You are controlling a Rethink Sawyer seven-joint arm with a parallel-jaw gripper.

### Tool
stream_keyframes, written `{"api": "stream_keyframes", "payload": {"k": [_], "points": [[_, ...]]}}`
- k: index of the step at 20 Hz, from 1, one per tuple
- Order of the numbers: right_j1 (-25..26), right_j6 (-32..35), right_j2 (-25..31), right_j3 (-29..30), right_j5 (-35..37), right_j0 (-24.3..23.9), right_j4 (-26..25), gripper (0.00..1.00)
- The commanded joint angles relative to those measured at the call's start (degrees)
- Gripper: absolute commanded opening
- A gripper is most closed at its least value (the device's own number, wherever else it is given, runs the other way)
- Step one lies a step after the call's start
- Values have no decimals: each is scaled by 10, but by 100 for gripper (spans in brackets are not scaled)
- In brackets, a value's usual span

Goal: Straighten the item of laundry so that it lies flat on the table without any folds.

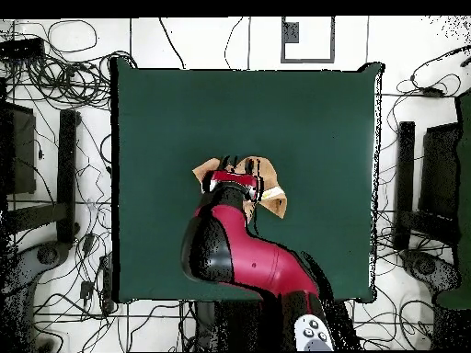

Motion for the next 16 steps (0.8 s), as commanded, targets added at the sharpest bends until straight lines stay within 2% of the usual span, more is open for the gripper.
{"api": "stream_keyframes", "payload": {"k": [1,4,9,16], "points": [[64,175,122,-22,90,-33,47,100],[86,179,134,-18,79,-42,43,100],[95,182,104,-18,51,-8,73,100],[110,118,43,-51,148,49,126,100]]}}
